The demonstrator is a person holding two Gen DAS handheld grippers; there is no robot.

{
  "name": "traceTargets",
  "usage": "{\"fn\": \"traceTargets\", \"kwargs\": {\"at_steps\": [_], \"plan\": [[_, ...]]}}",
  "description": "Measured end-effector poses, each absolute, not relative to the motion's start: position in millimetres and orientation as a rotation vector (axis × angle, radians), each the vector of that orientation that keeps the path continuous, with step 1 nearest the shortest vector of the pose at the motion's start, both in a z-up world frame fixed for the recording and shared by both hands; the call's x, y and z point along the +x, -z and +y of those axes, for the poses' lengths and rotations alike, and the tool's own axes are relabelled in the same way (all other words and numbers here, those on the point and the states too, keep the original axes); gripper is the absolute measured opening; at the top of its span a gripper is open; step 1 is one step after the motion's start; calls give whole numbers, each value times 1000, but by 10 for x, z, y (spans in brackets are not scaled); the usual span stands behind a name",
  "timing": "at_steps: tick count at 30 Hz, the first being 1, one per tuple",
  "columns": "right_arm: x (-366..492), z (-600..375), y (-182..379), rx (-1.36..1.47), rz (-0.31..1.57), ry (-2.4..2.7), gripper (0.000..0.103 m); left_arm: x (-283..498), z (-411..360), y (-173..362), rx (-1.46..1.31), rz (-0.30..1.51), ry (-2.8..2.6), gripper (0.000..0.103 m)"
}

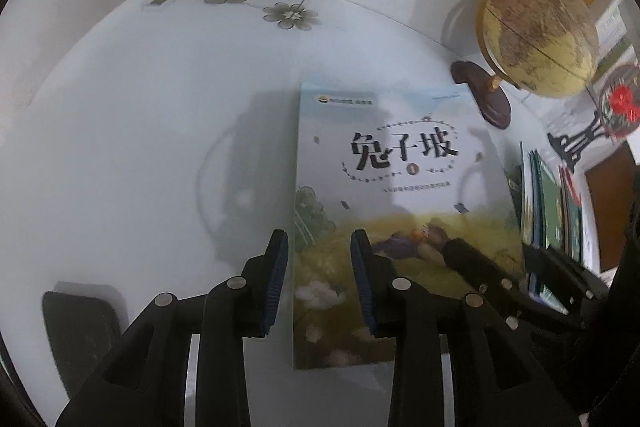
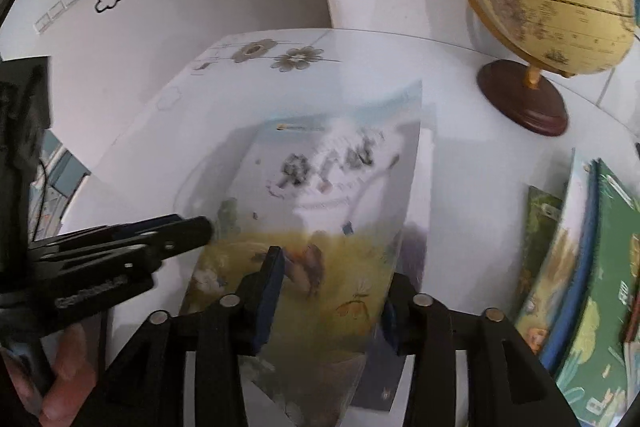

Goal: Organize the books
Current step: 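Open the left gripper to release the book and return to the pile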

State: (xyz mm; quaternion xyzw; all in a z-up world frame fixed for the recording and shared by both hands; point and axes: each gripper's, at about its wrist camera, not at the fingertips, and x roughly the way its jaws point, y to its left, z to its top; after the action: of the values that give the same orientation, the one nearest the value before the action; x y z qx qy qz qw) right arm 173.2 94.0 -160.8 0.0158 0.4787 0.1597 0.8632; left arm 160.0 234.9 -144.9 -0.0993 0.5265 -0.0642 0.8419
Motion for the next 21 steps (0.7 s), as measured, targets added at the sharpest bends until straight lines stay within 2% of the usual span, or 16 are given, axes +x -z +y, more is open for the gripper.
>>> {"fn": "traceTargets", "kwargs": {"at_steps": [11, 21], "plan": [[1407, 605, 1150, 48, 973, -233, 45, 1275, 1815, 935, -42, 1030, 188, 30], [835, -275, 516, 56, 971, -51, 45, 701, 615, 331, 44, 968, 274, 28]]}}
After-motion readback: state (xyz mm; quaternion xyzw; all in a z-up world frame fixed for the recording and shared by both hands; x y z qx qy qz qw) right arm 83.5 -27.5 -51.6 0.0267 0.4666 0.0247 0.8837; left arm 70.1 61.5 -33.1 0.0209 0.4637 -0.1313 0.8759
